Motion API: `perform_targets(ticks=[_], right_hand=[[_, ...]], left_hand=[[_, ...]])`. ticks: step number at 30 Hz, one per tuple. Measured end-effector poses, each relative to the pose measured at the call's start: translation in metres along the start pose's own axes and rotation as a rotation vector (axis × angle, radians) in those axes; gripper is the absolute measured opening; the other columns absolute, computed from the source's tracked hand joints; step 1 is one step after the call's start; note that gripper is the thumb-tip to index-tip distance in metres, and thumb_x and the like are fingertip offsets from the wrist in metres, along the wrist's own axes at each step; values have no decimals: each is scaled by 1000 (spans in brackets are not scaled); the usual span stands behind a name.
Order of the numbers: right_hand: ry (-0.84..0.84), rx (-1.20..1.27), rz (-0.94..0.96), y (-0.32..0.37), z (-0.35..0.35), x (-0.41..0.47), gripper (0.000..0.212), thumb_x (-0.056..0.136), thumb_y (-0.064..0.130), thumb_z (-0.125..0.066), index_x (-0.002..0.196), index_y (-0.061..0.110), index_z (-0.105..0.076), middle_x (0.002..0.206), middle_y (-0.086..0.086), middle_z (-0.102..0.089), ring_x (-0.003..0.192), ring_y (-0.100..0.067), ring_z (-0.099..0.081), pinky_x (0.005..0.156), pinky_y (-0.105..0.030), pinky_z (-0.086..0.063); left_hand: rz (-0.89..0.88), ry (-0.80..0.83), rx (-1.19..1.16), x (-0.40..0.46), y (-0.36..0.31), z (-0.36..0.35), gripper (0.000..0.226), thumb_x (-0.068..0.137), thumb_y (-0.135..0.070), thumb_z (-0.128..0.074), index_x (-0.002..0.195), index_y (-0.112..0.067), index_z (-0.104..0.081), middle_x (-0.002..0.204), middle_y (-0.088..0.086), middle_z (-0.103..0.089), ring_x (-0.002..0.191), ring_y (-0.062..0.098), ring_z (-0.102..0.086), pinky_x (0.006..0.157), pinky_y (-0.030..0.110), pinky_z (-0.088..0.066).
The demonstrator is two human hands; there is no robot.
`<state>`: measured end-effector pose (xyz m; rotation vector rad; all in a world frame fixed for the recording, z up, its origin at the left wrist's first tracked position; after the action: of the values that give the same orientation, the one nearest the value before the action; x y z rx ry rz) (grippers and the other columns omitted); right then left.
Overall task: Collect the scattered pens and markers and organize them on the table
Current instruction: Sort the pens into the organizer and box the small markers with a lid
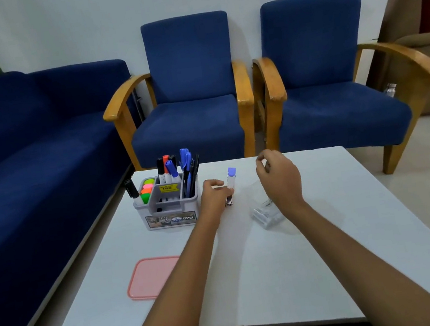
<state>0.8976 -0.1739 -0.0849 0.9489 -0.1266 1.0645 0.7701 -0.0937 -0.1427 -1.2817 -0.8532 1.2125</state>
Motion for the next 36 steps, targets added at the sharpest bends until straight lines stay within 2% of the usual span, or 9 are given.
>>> perform_targets(ticks=[3,6,13,19,22,25,27,32,36], right_hand=[[111,185,67,31,-4,-2,28,91,26,-61,116,13,-61,114,-7,-59,93,-15,-57,72,-12,-42],[459,325,-20,57,-17,-2,41,89,30,-64,127,18,-56,132,-5,-50,114,-21,-53,86,-24,-44],[760,367,56,77,-13,-9,21,88,20,-64,109,16,-62,104,-6,-63,89,-17,-61,73,-27,-51],[709,325,250,116,-17,-17,24,84,11,-68,108,9,-68,91,3,-60,75,-9,-55,56,-8,-42],[617,315,326,140,-26,-16,26,81,12,-71,107,7,-67,99,-4,-60,87,-13,-54,68,-18,-44],[450,332,355,157,-36,-6,28,80,12,-72,106,6,-67,100,-8,-61,88,-15,-53,74,-25,-43],[421,297,372,165,-46,-2,26,80,14,-71,106,8,-67,97,-6,-59,87,-16,-52,75,-30,-44],[432,51,447,176,-81,-6,15,82,14,-64,96,16,-68,95,-1,-62,87,-18,-57,67,-31,-45],[422,-128,477,178,-102,-13,16,87,12,-56,102,11,-62,101,-7,-66,93,-24,-58,71,-34,-48]], left_hand=[[-3,119,-366,-23,-2,15,18,86,-3,-57,100,-14,-55,91,11,-63,76,21,-59,68,27,-47],[-99,264,-568,-44,-9,23,22,92,5,-43,99,-8,-60,89,10,-63,77,17,-59,70,25,-50],[-130,230,-795,-68,-3,50,22,97,-3,-41,98,-9,-62,99,8,-69,86,18,-65,75,26,-55],[-144,208,-982,-76,5,75,24,99,-14,-41,107,-10,-63,96,6,-74,86,17,-71,71,23,-58],[-187,-28,-817,-80,12,101,18,97,-14,-48,106,-9,-63,98,11,-73,86,21,-71,71,26,-59],[-181,-441,-623,-81,31,138,11,95,-9,-51,90,-9,-60,88,13,-68,73,21,-64,63,22,-56],[-176,-610,-445,-75,44,160,6,93,-10,-53,91,-11,-59,93,11,-67,81,23,-61,70,25,-52],[-182,-431,-35,-49,50,159,51,81,-27,-73,123,-13,-50,120,-3,-52,110,14,-49,91,29,-42],[-237,-457,24,-46,53,150,43,81,-26,-72,117,-18,-53,113,-6,-56,106,14,-53,86,28,-44]])
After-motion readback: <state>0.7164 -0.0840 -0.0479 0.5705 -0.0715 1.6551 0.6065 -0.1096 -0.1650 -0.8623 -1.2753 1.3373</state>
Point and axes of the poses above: each hand's wrist, its own x-axis towards the middle knuckle, its own z-axis out of the back of the hand, y = z × x, the point moved 2 cm from there along x, towards the middle knuckle
